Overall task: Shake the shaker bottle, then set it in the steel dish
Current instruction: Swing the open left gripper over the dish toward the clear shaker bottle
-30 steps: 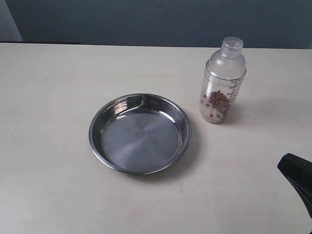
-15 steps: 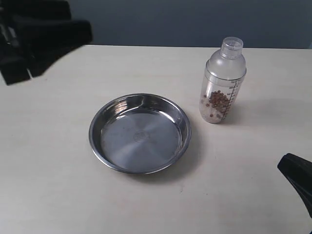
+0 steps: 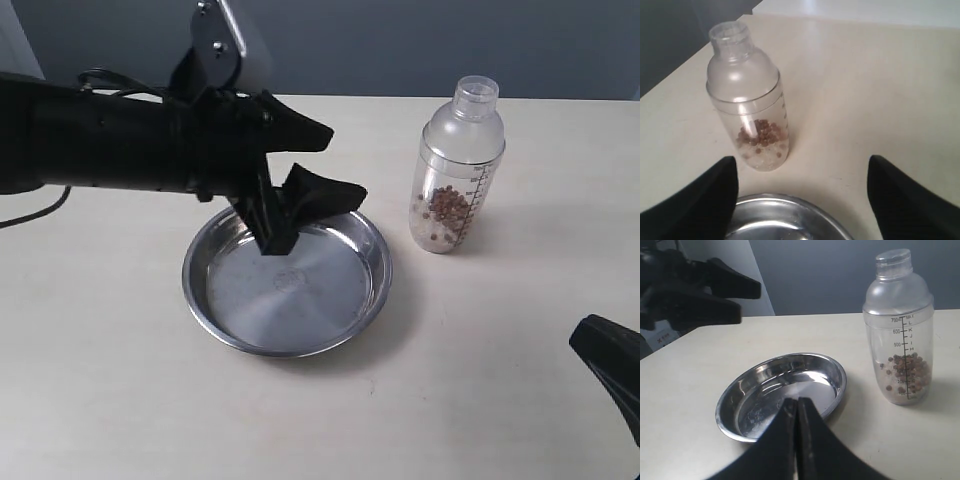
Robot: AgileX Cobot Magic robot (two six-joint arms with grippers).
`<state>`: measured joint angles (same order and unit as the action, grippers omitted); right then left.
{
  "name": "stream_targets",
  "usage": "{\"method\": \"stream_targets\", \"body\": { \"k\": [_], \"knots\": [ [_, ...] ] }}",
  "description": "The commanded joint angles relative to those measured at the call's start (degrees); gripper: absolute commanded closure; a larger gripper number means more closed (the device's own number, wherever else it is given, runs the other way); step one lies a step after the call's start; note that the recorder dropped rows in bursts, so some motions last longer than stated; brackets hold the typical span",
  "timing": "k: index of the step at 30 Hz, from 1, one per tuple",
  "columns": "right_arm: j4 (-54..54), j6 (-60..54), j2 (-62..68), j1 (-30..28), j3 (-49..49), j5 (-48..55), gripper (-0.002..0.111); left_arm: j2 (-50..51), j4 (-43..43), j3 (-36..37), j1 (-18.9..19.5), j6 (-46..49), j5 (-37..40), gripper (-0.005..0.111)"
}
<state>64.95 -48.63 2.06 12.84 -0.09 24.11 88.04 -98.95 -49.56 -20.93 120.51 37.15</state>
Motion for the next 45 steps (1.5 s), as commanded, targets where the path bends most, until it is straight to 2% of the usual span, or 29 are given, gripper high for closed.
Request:
{"method": "stream_targets", "body": {
  "k": [1, 8, 15, 18, 23, 27, 32, 36, 39, 43, 45],
  "knots": [
    [-0.22, -0.20, -0.21, -0.17, 0.09, -0.40, 0.109, 7.37, -1.00, -4.76, -0.36, -2.00, -4.32, 0.038],
    [-0.22, -0.20, -0.21, -0.17, 0.09, -0.40, 0.109, 16.37, -1.00, -12.28, -0.36, -6.06, -5.43, 0.038],
    [0.04, -0.20, -0.21, -0.17, 0.09, -0.40, 0.109, 19.20, -1.00, -13.66, -0.36, -6.01, -5.33, 0.041],
    [0.04, -0.20, -0.21, -0.17, 0.09, -0.40, 0.109, 19.20, -1.00, -13.75, -0.36, -6.01, -4.00, 0.048],
    [0.04, -0.20, -0.21, -0.17, 0.09, -0.40, 0.109, 19.20, -1.00, -13.75, -0.36, -5.50, 2.00, 0.070],
    [0.04, -0.20, -0.21, -0.17, 0.09, -0.40, 0.109, 19.20, -1.00, -13.75, -0.36, -3.52, 5.33, 0.069],
    [0.04, -0.20, -0.21, -0.17, 0.09, -0.40, 0.109, 19.24, -1.00, -13.75, -0.36, -3.52, 5.98, 0.069],
    [-0.11, -0.20, -0.21, -0.17, 0.09, -0.40, 0.109, 19.96, -1.00, -13.75, -1.14, -6.58, 6.87, 0.070],
    [-0.11, -0.20, -0.21, -0.17, 0.09, -0.40, 0.109, 20.68, -1.00, -14.10, -2.48, -4.38, 6.43, 0.081],
    [-0.11, -0.20, -0.21, -0.17, 0.09, -0.40, 0.109, 20.82, -1.00, -15.00, -4.39, -4.50, 3.83, 0.106],
    [-0.11, -0.20, -0.21, -0.17, 0.09, -0.40, 0.109, 20.82, -1.00, -15.47, -5.56, -6.34, 3.16, 0.106]
  ]
}}
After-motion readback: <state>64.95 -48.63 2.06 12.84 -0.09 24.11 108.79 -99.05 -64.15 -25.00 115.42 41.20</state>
